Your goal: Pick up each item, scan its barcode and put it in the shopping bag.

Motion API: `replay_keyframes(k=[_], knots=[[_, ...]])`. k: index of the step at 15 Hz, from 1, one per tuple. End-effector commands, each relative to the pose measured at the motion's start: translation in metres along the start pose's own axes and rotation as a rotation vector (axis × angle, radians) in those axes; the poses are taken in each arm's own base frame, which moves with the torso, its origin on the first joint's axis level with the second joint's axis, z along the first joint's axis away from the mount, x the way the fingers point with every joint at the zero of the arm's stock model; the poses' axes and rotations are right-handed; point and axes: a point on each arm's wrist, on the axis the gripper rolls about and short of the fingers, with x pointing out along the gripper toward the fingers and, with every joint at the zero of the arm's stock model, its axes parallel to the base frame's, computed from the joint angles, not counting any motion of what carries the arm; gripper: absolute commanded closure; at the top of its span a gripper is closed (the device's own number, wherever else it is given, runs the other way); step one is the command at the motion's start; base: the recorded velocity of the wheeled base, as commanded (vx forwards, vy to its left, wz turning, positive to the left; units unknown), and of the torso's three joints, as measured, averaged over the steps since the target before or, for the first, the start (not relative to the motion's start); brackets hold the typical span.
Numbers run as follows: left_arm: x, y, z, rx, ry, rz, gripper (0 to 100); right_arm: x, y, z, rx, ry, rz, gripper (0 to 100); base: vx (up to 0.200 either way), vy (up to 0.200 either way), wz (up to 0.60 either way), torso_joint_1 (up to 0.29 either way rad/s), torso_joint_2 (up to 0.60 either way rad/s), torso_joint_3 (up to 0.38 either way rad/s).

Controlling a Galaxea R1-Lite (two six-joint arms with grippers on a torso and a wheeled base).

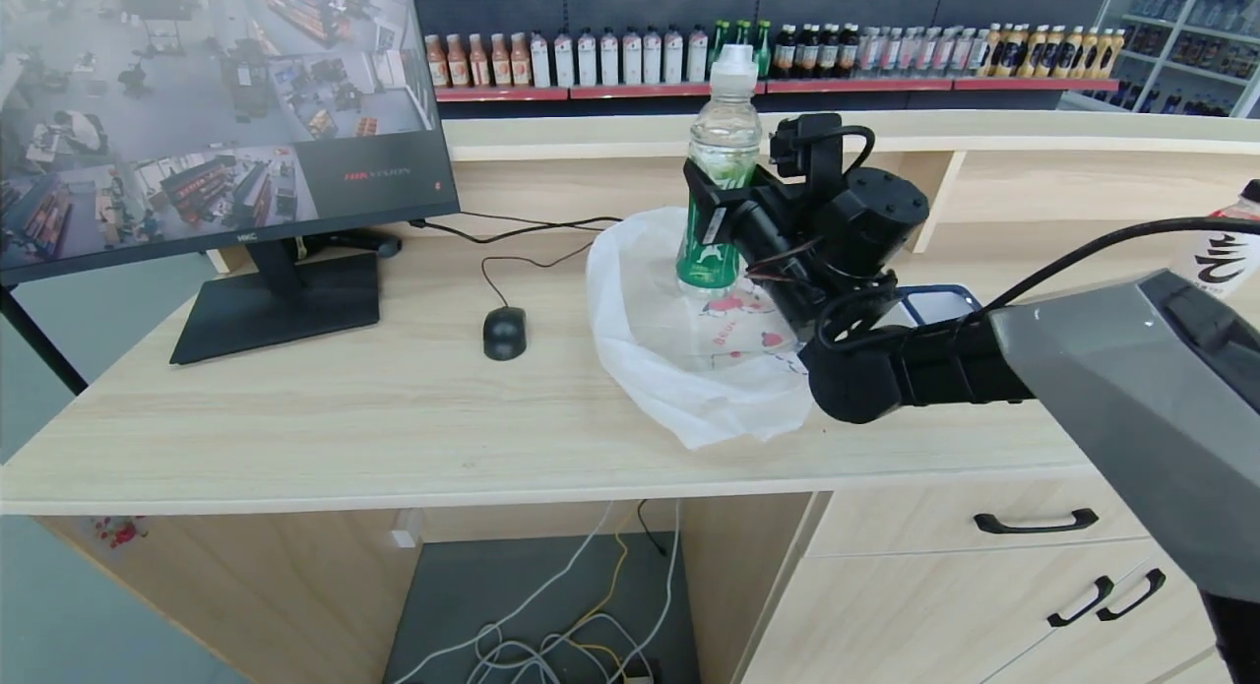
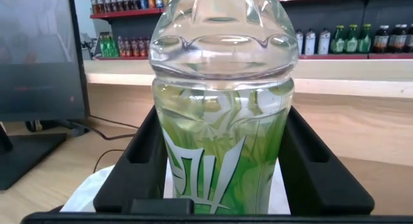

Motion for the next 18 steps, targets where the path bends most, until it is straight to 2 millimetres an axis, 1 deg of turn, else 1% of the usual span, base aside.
replay_keyframes(k=[1, 2, 4, 9, 12, 18], knots=[[0.000, 0.000, 0.000, -0.001, 0.000, 0.001, 0, 0.007, 0.001, -0.014, 0.000, 0.006, 0.000, 100, 0.000, 0.000, 0.00, 0.000, 0.00, 0.000], [0.000, 0.000, 0.000, -0.001, 0.000, 0.001, 0, 0.012, -0.003, -0.018, -0.004, -0.003, -0.009, 100, 0.000, 0.000, 0.00, 0.000, 0.00, 0.000], [0.000, 0.000, 0.000, -0.001, 0.000, 0.001, 0, 0.016, -0.006, -0.026, -0.006, -0.004, -0.014, 100, 0.000, 0.000, 0.00, 0.000, 0.00, 0.000], [0.000, 0.000, 0.000, -0.001, 0.000, 0.001, 0, 0.013, -0.007, -0.049, 0.002, 0.037, -0.016, 100, 0.000, 0.000, 0.00, 0.000, 0.00, 0.000], [0.000, 0.000, 0.000, -0.001, 0.000, 0.001, 0, 0.012, -0.007, -0.057, 0.001, 0.054, -0.017, 100, 0.000, 0.000, 0.00, 0.000, 0.00, 0.000], [0.000, 0.000, 0.000, -0.001, 0.000, 0.001, 0, 0.011, -0.007, -0.065, -0.001, 0.072, -0.019, 100, 0.000, 0.000, 0.00, 0.000, 0.00, 0.000]])
